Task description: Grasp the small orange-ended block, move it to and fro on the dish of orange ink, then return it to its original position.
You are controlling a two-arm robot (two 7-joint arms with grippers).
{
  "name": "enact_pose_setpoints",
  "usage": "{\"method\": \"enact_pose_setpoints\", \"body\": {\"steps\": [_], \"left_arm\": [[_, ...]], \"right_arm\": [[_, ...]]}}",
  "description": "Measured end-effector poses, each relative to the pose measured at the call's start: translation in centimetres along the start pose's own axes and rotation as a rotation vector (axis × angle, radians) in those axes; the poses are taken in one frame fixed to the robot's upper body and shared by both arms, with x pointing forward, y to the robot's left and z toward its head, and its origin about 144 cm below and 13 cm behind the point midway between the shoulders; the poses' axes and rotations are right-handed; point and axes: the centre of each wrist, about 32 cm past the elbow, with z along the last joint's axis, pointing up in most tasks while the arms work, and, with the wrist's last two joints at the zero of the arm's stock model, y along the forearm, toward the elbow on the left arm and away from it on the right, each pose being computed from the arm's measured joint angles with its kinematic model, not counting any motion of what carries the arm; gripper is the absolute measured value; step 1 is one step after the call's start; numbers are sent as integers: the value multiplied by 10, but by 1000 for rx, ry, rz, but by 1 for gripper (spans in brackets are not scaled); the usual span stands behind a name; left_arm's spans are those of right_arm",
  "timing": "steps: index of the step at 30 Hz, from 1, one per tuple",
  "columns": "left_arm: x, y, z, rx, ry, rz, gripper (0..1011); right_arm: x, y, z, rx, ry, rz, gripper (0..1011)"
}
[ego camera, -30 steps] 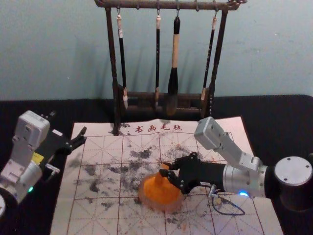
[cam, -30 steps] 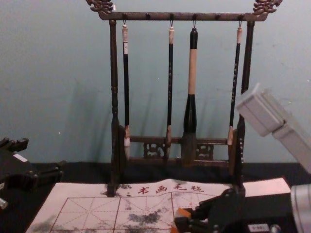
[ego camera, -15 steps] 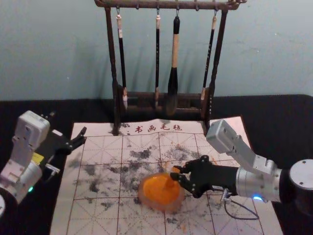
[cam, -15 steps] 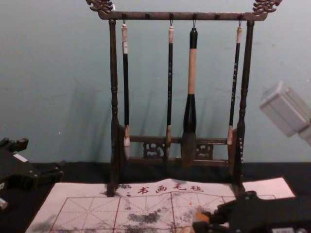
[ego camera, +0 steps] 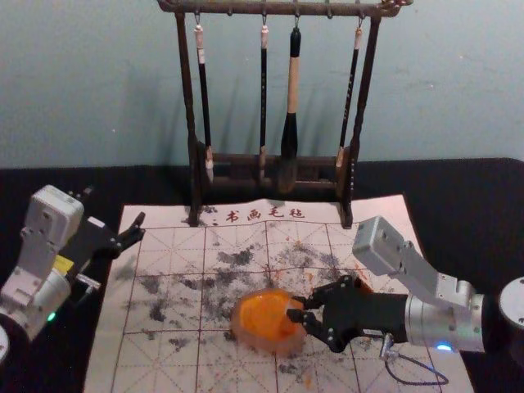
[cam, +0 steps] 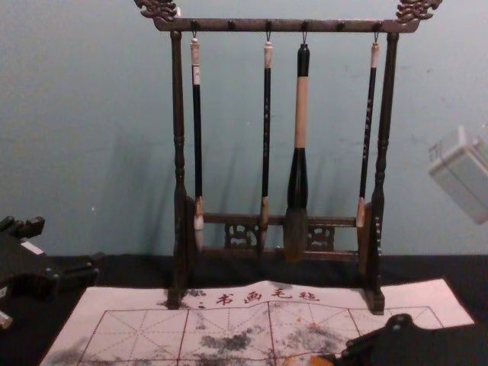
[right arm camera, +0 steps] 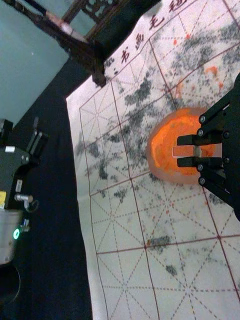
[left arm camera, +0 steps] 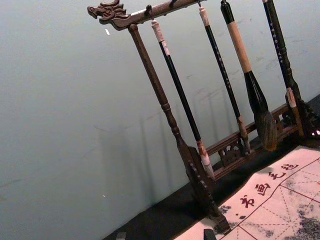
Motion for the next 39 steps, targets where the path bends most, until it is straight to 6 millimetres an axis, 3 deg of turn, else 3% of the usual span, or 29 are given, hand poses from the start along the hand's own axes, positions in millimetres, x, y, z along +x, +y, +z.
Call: {"method": "enact_pose_setpoints", "body": {"steps": [17,39], "left_arm": [[0,0,0,0,0,0,1001],[0,0,0,0,0,0,1001]], "right_arm": [[-4,15,7,-8,-29,38,104],[16,23,7,-39,-13,-49,104]]}}
